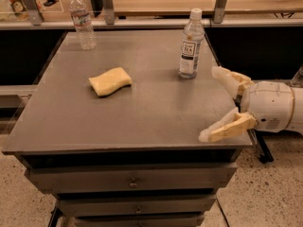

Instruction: Move water bottle near sponge

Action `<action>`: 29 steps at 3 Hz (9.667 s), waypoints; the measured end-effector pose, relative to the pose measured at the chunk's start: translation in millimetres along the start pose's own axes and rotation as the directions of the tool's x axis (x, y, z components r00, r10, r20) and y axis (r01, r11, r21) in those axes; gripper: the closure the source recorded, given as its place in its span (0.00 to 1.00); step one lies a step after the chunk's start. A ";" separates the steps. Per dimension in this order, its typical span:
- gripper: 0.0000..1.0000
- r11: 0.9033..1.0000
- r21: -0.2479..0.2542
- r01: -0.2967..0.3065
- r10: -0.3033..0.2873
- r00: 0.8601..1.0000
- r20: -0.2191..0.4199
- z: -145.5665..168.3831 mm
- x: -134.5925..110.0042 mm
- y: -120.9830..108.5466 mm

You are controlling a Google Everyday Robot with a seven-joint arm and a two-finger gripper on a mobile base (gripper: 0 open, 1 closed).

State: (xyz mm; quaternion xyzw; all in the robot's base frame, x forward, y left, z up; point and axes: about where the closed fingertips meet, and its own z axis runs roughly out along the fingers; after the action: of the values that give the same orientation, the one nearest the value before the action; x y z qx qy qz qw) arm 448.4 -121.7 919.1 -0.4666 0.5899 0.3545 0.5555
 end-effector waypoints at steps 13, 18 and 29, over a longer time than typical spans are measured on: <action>0.00 0.982 0.184 -0.051 0.039 0.997 0.066 297.1 -53.1 -57.1; 0.00 0.977 0.194 -0.085 0.068 0.993 0.095 410.6 -49.6 -137.0; 0.40 0.930 0.366 -0.035 0.072 0.994 -0.086 503.7 -5.5 -296.1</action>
Offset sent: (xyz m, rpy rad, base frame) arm 0.0365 0.0754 -0.0075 0.0682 0.0974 -0.0773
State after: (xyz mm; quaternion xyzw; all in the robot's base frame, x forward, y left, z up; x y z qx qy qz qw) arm 891.3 258.3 888.0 -0.3562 0.6843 0.2310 0.5929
